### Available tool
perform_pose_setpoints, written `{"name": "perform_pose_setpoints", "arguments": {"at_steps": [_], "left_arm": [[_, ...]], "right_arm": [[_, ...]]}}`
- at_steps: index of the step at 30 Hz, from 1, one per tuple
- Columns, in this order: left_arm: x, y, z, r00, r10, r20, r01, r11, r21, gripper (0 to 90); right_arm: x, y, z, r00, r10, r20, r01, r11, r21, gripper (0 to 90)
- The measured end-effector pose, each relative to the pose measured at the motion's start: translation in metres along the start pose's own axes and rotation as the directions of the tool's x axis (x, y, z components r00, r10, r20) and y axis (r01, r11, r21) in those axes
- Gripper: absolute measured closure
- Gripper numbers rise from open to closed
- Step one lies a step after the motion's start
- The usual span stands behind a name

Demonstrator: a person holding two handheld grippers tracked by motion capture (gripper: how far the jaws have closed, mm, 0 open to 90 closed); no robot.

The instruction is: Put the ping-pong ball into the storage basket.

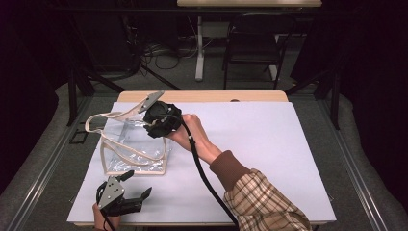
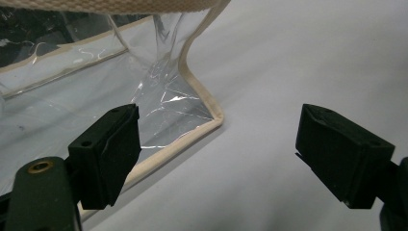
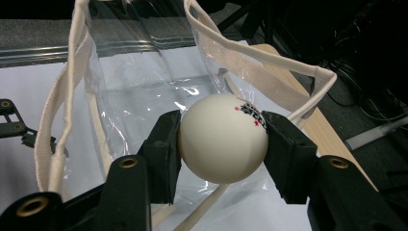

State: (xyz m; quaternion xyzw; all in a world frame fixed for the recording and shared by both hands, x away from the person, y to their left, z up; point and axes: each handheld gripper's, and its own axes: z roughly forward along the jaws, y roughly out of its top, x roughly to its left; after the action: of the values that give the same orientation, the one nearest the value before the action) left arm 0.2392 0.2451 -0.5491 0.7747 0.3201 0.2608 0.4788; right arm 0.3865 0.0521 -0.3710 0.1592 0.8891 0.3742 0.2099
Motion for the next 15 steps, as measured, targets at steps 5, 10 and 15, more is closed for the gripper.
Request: {"name": "perform_pose_setpoints", "arguments": {"at_steps": [5,10,15], "left_arm": [[0.0002,-0.0001,-0.0001,1.0,0.0,0.0,0.0,1.0,0.0,16.0],[0.0002,0.0001,-0.0003,1.0,0.002,0.0,-0.002,1.0,-0.001,16.0],[0.0001,0.0002,-0.0004,1.0,0.003,0.0,-0.003,1.0,-0.001,16.0]], "right_arm": [[0.0016,0.0003,0.0031,1.0,0.001,-0.008,-0.001,1.0,0.003,51.0],[0.0043,0.0011,0.0058,0.9999,0.001,-0.013,-0.001,1.0,0.002,50.9],[0.0072,0.0019,0.0085,0.9998,-0.002,-0.02,0.002,1.0,0.002,50.9]]}}
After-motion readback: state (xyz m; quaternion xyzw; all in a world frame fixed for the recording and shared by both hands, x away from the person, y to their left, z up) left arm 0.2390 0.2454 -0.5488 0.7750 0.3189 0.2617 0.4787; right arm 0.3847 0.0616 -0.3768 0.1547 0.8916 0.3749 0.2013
